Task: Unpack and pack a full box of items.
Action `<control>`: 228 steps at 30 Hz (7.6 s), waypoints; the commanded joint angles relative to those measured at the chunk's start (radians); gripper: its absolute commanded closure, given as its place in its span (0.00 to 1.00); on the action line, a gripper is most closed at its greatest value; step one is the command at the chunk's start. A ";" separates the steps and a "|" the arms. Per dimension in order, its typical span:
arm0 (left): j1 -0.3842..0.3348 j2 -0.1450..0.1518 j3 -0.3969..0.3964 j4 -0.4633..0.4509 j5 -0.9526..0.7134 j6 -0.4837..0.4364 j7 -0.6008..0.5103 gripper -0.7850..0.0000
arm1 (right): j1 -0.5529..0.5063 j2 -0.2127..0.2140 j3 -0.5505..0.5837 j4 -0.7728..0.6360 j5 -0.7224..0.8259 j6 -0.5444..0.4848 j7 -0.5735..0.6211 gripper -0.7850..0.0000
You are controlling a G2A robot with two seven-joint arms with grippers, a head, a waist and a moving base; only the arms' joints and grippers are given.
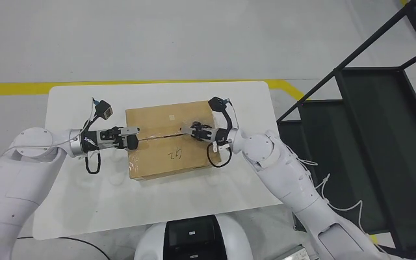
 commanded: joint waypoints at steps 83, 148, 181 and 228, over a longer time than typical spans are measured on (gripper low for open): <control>0.000 0.000 0.000 0.000 0.000 0.000 0.000 0.00 | 0.039 -0.033 -0.073 0.026 0.139 -0.118 -0.039 1.00; 0.395 0.069 -0.427 -0.061 -0.107 -0.059 0.267 0.00 | 0.211 -0.153 -0.318 0.141 0.018 -0.003 -0.086 0.00; 0.467 0.056 -0.506 -0.138 -0.044 0.002 0.263 0.00 | 0.465 -0.381 -0.521 0.524 0.185 -0.071 -0.119 0.00; 0.507 0.027 -0.582 -0.216 0.047 0.107 0.421 0.00 | 0.353 -0.310 -0.247 0.459 0.321 0.040 0.083 0.00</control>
